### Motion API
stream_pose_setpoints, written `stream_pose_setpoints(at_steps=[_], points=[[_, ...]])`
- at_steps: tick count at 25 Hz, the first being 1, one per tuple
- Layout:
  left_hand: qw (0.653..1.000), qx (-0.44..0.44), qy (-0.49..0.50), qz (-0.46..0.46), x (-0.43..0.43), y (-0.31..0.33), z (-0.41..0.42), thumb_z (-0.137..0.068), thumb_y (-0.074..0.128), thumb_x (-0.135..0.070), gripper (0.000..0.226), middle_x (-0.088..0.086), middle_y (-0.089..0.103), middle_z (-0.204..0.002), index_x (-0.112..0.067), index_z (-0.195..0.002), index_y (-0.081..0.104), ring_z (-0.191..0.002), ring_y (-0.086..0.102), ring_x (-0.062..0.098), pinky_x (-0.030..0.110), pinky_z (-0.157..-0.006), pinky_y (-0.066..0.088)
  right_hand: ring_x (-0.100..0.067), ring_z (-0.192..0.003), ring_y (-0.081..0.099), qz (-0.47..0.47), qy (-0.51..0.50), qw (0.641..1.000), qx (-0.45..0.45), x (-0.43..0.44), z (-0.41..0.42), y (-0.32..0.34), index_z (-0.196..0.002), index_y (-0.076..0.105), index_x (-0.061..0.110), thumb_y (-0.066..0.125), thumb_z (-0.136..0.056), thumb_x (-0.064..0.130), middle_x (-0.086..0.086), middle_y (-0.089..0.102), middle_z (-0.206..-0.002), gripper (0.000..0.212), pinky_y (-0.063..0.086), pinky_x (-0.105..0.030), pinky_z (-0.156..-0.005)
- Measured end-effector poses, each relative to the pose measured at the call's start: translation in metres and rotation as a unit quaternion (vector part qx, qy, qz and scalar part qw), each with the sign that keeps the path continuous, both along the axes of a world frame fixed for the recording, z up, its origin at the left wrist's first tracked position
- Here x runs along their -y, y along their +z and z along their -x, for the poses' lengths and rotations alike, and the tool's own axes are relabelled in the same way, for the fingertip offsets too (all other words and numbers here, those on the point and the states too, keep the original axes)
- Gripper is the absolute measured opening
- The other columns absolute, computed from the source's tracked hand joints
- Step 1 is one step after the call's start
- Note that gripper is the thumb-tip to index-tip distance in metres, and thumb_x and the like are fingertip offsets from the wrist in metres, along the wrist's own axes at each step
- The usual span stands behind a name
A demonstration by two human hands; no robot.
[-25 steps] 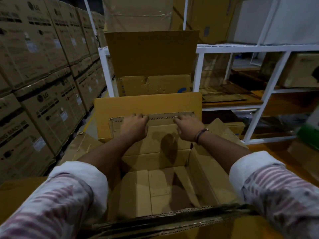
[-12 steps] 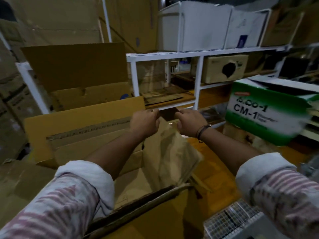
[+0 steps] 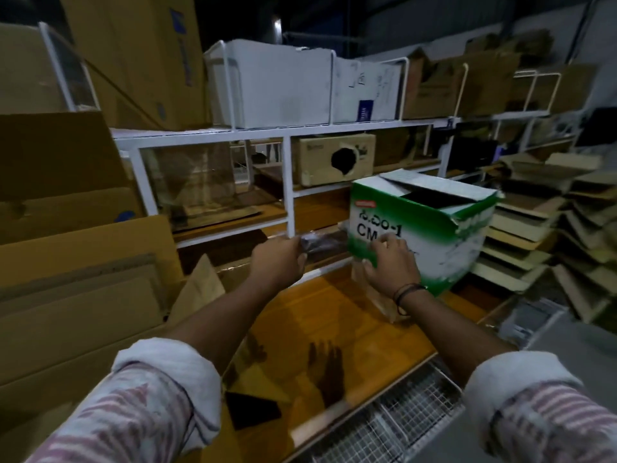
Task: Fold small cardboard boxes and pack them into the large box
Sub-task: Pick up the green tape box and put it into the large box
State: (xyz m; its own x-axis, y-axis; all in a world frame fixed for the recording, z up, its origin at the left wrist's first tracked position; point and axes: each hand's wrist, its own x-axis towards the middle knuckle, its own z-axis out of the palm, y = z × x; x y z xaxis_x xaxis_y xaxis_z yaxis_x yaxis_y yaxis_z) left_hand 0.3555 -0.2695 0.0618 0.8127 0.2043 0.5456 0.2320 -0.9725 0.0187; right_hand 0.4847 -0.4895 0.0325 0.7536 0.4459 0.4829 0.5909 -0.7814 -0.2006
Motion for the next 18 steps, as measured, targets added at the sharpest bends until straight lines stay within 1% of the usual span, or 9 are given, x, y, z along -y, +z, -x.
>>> stream_pose_setpoints(at_steps=[1, 3, 6, 8, 11, 15, 16, 18], points=[[1.0, -0.004, -0.004, 0.003, 0.011, -0.003, -0.012, -0.098, 0.057, -0.042, 0.019, -0.007, 0.059, -0.087, -0.027, -0.108, 0.062, -0.071, 0.048, 0.011, 0.028, -0.055, 0.034, -0.035, -0.122, 0.043, -0.014, -0.017, 1.0, -0.01, 0.015, -0.01, -0.001, -0.126, 0.058, 0.017, 0.063, -0.092, 0.038, -0.012, 0.047, -0.132, 0.04, 0.047, -0.049, -0.098], [1.0, -0.016, -0.014, 0.004, 0.032, -0.006, -0.034, -0.097, 0.058, -0.044, 0.019, -0.007, 0.059, -0.086, -0.028, -0.105, 0.061, -0.072, 0.05, 0.012, 0.029, -0.057, 0.04, -0.036, -0.125, 0.041, -0.034, -0.043, 0.998, -0.03, 0.042, -0.028, -0.004, -0.132, 0.054, 0.018, 0.064, -0.092, 0.039, -0.013, 0.044, -0.136, 0.046, 0.048, -0.051, -0.099], [0.999, -0.035, -0.035, 0.006, 0.057, -0.008, -0.063, -0.096, 0.058, -0.044, 0.018, -0.005, 0.062, -0.087, -0.027, -0.101, 0.06, -0.077, 0.059, 0.016, 0.034, -0.065, 0.055, -0.038, -0.127, 0.038, -0.048, -0.077, 0.995, -0.04, 0.068, -0.053, -0.007, -0.141, 0.046, 0.018, 0.065, -0.09, 0.038, -0.015, 0.038, -0.142, 0.058, 0.048, -0.052, -0.097], [0.998, -0.046, -0.047, 0.01, 0.067, -0.011, -0.08, -0.097, 0.055, -0.042, 0.018, -0.005, 0.062, -0.088, -0.027, -0.103, 0.06, -0.078, 0.062, 0.016, 0.036, -0.066, 0.058, -0.04, -0.13, 0.036, -0.054, -0.094, 0.993, -0.045, 0.077, -0.068, -0.004, -0.143, 0.041, 0.016, 0.066, -0.088, 0.037, -0.016, 0.035, -0.145, 0.064, 0.047, -0.054, -0.097], [0.997, -0.05, -0.054, 0.02, 0.078, -0.011, -0.112, -0.099, 0.054, -0.039, 0.017, -0.006, 0.062, -0.087, -0.025, -0.106, 0.06, -0.073, 0.06, 0.013, 0.03, -0.059, 0.055, -0.042, -0.136, 0.031, -0.065, -0.115, 0.99, -0.05, 0.086, -0.094, 0.004, -0.147, 0.034, 0.014, 0.067, -0.087, 0.038, -0.017, 0.027, -0.152, 0.073, 0.047, -0.056, -0.1], [0.995, -0.042, -0.059, 0.067, 0.08, -0.017, -0.164, -0.098, 0.057, -0.04, 0.023, -0.007, 0.069, -0.095, -0.027, -0.117, 0.061, -0.072, 0.059, 0.009, 0.021, -0.046, 0.039, -0.043, -0.144, 0.022, -0.072, -0.127, 0.988, -0.054, 0.092, -0.133, 0.011, -0.152, 0.029, 0.014, 0.067, -0.089, 0.037, -0.016, 0.018, -0.16, 0.077, 0.044, -0.056, -0.104], [0.994, -0.039, -0.061, 0.079, 0.08, -0.019, -0.178, -0.098, 0.057, -0.041, 0.022, -0.007, 0.07, -0.098, -0.028, -0.116, 0.061, -0.072, 0.059, 0.008, 0.02, -0.045, 0.035, -0.043, -0.144, 0.02, -0.069, -0.131, 0.988, -0.052, 0.092, -0.144, 0.012, -0.152, 0.029, 0.014, 0.067, -0.089, 0.037, -0.016, 0.017, -0.161, 0.077, 0.044, -0.057, -0.104], [0.992, -0.03, -0.063, 0.102, 0.083, -0.017, -0.205, -0.097, 0.058, -0.04, 0.019, -0.006, 0.07, -0.098, -0.027, -0.111, 0.062, -0.072, 0.06, 0.009, 0.02, -0.045, 0.033, -0.043, -0.147, 0.016, -0.057, -0.137, 0.988, -0.051, 0.092, -0.168, 0.012, -0.153, 0.03, 0.016, 0.066, -0.09, 0.038, -0.014, 0.016, -0.163, 0.076, 0.042, -0.059, -0.105]])
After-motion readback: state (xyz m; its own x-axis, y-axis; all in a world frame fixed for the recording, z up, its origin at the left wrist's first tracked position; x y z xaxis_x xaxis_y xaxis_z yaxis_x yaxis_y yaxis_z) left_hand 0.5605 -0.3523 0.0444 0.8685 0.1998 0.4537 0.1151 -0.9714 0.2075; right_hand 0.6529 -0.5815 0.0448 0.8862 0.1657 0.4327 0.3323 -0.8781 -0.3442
